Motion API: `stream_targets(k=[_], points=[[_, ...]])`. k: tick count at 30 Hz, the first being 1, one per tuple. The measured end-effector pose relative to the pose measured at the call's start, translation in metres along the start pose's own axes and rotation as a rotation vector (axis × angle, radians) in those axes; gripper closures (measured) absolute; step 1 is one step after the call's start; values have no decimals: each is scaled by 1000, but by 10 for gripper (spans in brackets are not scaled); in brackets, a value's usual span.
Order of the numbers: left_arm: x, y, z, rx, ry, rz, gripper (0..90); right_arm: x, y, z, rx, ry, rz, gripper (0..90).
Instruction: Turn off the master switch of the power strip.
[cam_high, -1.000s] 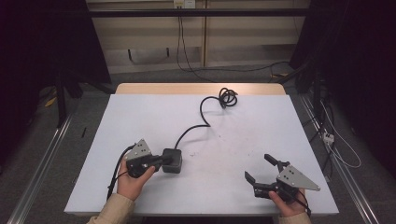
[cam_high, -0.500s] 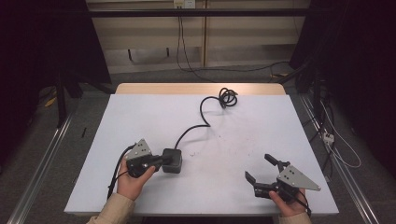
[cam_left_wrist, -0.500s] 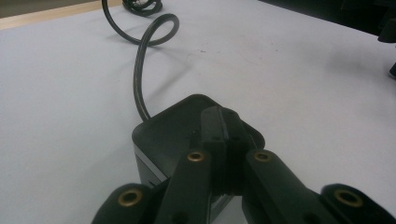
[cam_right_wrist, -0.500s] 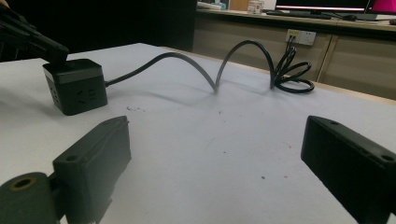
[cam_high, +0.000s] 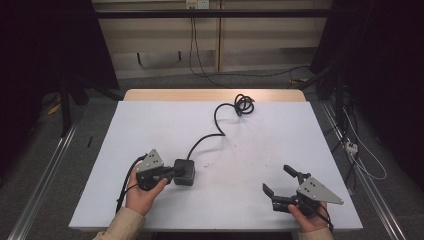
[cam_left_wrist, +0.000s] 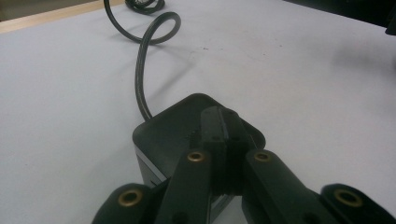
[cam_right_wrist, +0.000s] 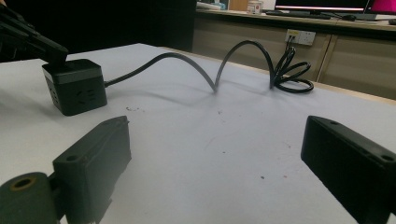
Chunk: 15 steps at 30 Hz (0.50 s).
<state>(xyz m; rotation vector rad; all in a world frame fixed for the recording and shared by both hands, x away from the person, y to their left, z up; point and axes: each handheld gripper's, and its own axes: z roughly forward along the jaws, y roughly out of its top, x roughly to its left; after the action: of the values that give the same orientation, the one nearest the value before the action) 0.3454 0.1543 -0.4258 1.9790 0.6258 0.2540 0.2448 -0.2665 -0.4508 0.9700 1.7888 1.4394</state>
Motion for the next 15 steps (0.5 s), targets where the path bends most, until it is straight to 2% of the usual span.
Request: stream_targets(k=[4,8,15], points=[[0,0,0,2,0,-5,900,0,0,0,1,0,-1,80],[-2,2,0,14,13,17,900,0,0,0,1,1,-3,80],[-3,1,1,14,21,19,900,0,0,0,1,0,-1,80]])
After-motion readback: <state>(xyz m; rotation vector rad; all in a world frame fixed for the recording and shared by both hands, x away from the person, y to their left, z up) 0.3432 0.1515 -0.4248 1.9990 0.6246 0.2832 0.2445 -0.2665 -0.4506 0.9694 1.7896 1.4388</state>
